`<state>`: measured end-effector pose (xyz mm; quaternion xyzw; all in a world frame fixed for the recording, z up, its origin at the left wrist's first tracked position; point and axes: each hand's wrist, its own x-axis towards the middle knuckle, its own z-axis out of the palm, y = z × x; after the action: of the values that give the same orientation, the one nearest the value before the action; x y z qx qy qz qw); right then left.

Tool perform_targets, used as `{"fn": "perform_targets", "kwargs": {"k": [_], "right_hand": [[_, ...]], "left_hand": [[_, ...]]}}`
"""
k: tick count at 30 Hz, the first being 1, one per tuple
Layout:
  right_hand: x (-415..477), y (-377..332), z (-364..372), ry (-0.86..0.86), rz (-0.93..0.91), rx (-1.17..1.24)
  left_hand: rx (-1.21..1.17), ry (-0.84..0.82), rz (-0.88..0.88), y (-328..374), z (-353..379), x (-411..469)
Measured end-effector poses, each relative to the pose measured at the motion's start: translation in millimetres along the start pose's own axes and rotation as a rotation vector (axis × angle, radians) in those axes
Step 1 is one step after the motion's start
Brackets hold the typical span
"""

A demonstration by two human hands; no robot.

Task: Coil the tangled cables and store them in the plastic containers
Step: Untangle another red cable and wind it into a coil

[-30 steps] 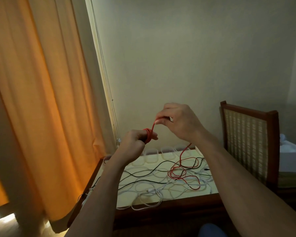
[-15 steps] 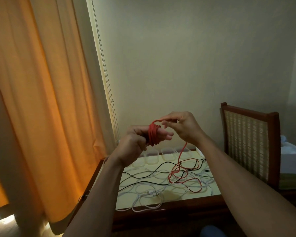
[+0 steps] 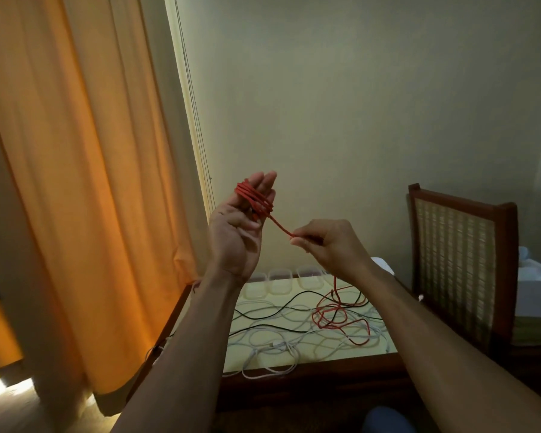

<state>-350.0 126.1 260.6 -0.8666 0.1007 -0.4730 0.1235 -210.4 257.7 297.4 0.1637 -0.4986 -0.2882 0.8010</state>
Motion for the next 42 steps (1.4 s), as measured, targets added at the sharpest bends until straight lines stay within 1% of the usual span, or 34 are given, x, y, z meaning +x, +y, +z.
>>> {"fn": "perform_targets", "kwargs": {"k": [3, 7, 12, 16, 21, 25, 29, 32, 34, 37, 39, 42], "right_hand": [[-4, -10, -2, -0.006, -0.052, -0.062], [-6, -17, -4, 0.0, -0.14, -0.167], [-3, -8, -13, 0.006, -0.146, -0.259], [6, -6, -23, 0.041, -0.164, -0.298], [24, -11, -36, 0.074, -0.226, -0.335], [36, -14, -38, 0.079, -0.263, -0.325], [44, -14, -36, 0.101, -0.284, -0.307], [48, -15, -33, 0.123, -0.282, -0.274], [50, -15, -30, 0.145, -0.255, -0.213], [51, -12, -27, 0.157, -0.18, -0.099], [50, -9, -24, 0.137, -0.125, -0.026], [43, -1, -19, 0.061, -0.012, 0.103]], "left_hand": [[0.255, 0.051, 0.02, -3, -10, 2], [0.76, 0.043, 0.039, -7, -25, 0], [1.049, -0.069, -0.098, -12, -38, -5], [1.197, -0.114, -0.222, -14, -45, -6], [1.16, -0.205, -0.336, -11, -42, -8], [1.115, -0.273, -0.365, -5, -37, -10], [1.093, -0.293, -0.405, -3, -35, -10], [1.008, -0.32, -0.429, -1, -29, -13], [0.912, -0.346, -0.432, 1, -25, -16], [0.741, -0.348, -0.391, 2, -24, -20], [0.632, -0.34, -0.375, 0, -26, -21], [0.481, -0.304, -0.347, -3, -27, -21]]}}
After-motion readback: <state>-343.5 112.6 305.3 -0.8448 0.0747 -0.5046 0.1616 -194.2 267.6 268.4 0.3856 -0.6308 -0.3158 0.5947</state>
